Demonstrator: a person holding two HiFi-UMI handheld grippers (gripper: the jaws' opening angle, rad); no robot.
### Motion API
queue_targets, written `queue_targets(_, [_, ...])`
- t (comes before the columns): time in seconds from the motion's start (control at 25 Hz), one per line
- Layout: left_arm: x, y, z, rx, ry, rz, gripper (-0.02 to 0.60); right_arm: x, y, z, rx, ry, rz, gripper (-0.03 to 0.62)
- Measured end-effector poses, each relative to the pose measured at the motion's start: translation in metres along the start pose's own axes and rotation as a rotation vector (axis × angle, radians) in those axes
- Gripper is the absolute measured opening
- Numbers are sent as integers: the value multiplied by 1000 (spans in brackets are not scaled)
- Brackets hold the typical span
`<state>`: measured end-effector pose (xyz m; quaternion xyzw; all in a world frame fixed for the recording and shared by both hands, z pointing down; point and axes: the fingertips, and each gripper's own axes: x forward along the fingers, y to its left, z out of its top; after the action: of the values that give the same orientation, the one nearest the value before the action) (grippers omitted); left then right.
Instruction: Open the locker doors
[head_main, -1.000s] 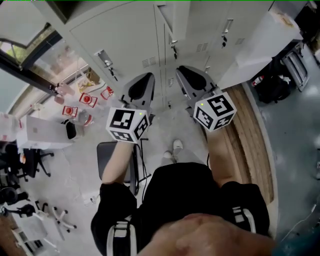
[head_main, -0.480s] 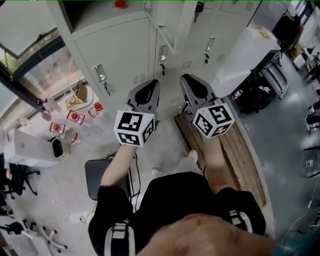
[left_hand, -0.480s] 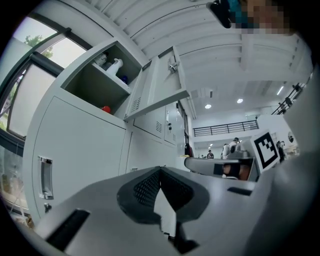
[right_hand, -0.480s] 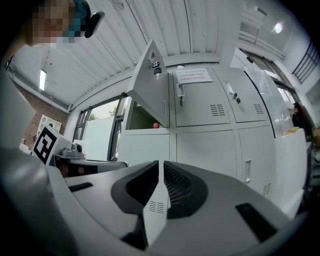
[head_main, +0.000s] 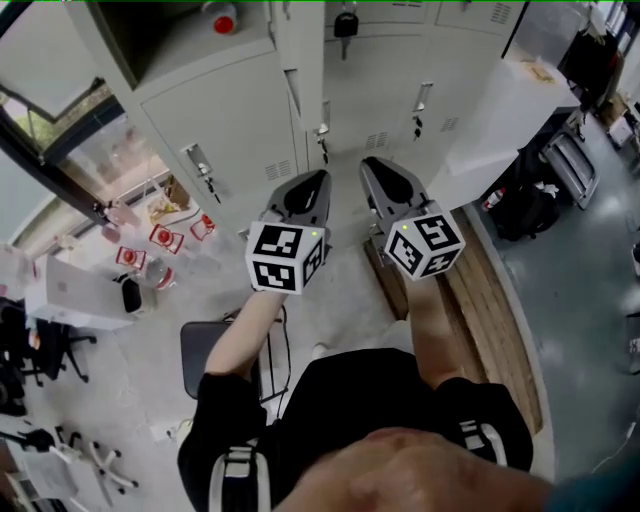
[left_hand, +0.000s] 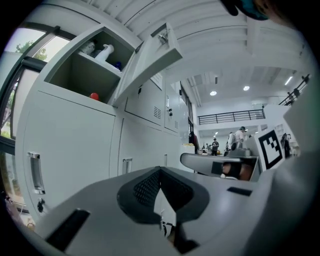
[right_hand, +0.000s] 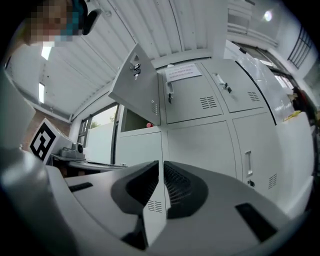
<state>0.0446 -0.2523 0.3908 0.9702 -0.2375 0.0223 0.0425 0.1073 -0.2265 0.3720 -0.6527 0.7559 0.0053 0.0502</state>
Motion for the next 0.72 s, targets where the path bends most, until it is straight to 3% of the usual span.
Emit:
queue_targets(0.32, [96,-77,3,13,3,-9,11,-28,-110,1,24,-22,17,44])
queue_targets(0.72, [245,-179,16,-49,-21,130,11,-84,-293,16,-11,8,111,44])
